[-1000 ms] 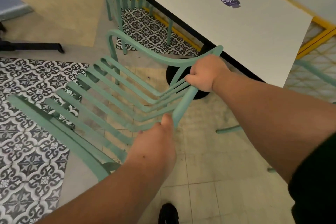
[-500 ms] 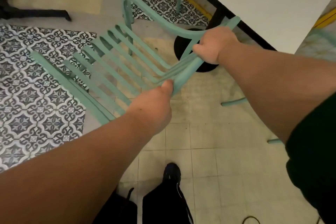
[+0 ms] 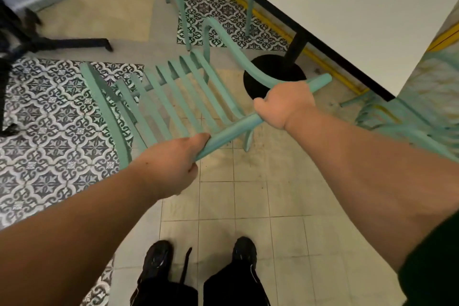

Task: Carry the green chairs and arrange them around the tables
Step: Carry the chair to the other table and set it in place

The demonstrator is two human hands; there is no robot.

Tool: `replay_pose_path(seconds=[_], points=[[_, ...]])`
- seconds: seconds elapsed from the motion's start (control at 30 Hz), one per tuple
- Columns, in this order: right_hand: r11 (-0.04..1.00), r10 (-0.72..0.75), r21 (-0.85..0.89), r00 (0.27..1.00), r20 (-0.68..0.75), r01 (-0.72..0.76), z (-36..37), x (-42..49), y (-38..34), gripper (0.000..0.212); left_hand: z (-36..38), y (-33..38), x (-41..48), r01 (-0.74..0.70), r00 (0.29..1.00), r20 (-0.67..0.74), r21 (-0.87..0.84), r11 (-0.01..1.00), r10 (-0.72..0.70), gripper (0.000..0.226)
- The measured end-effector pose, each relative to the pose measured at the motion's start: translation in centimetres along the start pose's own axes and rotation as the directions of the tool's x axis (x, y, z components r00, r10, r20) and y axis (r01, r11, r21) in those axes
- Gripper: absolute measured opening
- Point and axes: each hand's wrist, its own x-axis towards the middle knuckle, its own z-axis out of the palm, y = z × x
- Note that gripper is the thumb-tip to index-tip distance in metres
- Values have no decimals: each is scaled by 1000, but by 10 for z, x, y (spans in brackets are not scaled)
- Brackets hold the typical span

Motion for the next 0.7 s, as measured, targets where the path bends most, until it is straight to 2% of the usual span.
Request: replay_pose_path(seconds=[0.3,0.43,0.5,0.63,0.7], points=[[994,50,94,997,54,-55,-8,-15,-34,60,-22,-50,4,-85,996,19,143,986,83,43],[994,19,102,998,55,-24,-8,-9,-32,60,-22,-59,10,-126,992,0,160,979,127,46],[991,-13,134,996,89,1,-9,-5,-29,67,-21,-61,9,-134,989,-32,180,974,142,48],[931,-116,362,981,154,53,-17,7,1,89,-21,-61,7,-160,980,-86,186,969,178,46],[956,-175,258,976,132,137,-19,14,20,107,-19,-63,4,-147,983,-91,150,978,161,56]])
